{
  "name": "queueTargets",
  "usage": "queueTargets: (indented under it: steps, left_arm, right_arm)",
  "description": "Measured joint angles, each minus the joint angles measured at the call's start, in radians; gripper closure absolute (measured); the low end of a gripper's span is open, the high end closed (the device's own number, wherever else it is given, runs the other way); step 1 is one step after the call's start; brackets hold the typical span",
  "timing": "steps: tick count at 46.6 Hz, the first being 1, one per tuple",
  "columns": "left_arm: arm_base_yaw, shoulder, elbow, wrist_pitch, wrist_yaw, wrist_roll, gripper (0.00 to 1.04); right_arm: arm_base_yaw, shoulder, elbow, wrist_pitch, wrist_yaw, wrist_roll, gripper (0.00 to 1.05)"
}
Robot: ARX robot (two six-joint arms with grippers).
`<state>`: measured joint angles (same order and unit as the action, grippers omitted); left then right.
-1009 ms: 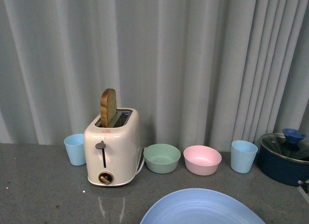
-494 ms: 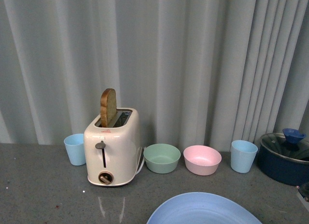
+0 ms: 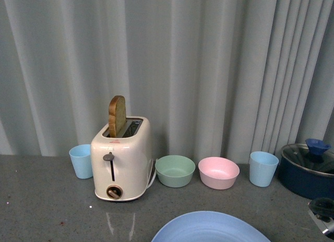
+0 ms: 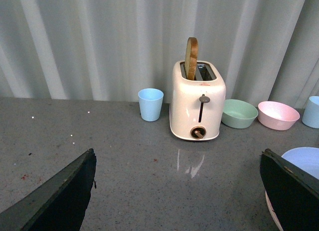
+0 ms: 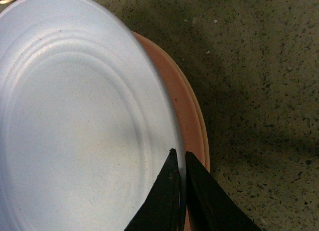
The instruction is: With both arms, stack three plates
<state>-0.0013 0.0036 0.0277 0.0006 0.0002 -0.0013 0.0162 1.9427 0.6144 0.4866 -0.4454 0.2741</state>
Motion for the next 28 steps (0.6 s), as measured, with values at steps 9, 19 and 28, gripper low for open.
queueTargets:
  steps: [9, 19, 28]
  left_arm:
    - [0.000, 0.000, 0.000, 0.000, 0.000, 0.000, 0.07]
    - [0.000, 0.000, 0.000, 0.000, 0.000, 0.000, 0.07]
    - [0.000, 0.000, 0.000, 0.000, 0.000, 0.000, 0.07]
  right_arm:
    - [-0.001, 0.001, 0.001, -0.018, -0.001, -0.005, 0.79]
    - [-0.021, -0.048, -0.007, -0.031, -0.013, -0.010, 0.44]
    - [-0.077, -0.206, -0.085, -0.076, -0.037, -0.022, 0.05]
